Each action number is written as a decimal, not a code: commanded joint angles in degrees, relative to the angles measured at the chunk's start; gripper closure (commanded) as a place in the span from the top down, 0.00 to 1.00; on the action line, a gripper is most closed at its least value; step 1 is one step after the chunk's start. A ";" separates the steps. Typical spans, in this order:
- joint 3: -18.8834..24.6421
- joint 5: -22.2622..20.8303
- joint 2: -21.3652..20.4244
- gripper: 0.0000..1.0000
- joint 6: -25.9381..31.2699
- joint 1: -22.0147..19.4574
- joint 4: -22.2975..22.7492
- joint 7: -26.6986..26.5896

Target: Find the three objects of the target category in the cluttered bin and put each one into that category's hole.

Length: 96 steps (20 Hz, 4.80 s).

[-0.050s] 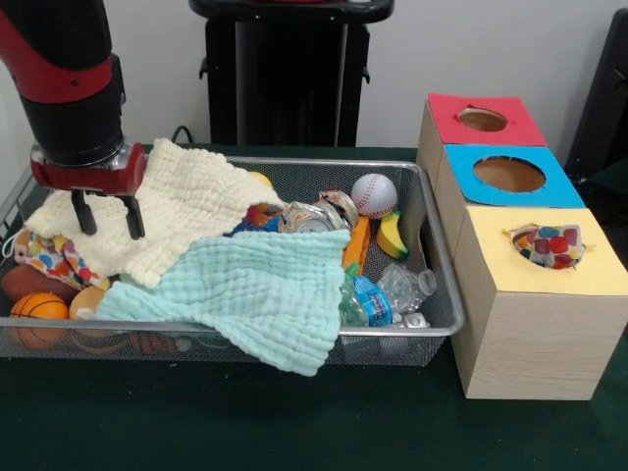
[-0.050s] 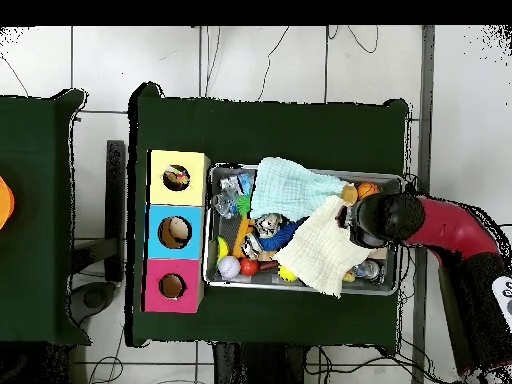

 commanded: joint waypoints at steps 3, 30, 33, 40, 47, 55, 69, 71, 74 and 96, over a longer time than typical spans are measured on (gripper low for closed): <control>6.06 -2.31 4.19 1.00 7.06 -1.94 -6.46 -22.11; 7.16 -1.80 4.60 1.00 12.98 -2.57 -11.86 -25.94; 6.94 -2.75 6.72 1.00 11.31 -2.49 -13.06 -25.89; 6.59 -3.61 7.80 1.00 9.86 -2.58 -13.46 -25.73; 6.10 -3.93 10.38 1.00 9.72 -1.97 -14.80 -24.97; 5.24 -0.17 2.16 1.00 11.66 -0.41 -2.27 -17.47; 4.30 5.22 -11.49 1.00 19.84 0.54 9.86 -16.09; 4.23 6.48 -13.91 1.00 20.58 1.02 12.11 -14.97; 4.15 7.82 -16.15 1.00 21.57 1.88 13.93 -13.62; 6.02 -0.87 2.04 1.00 19.73 -1.59 -10.81 -26.19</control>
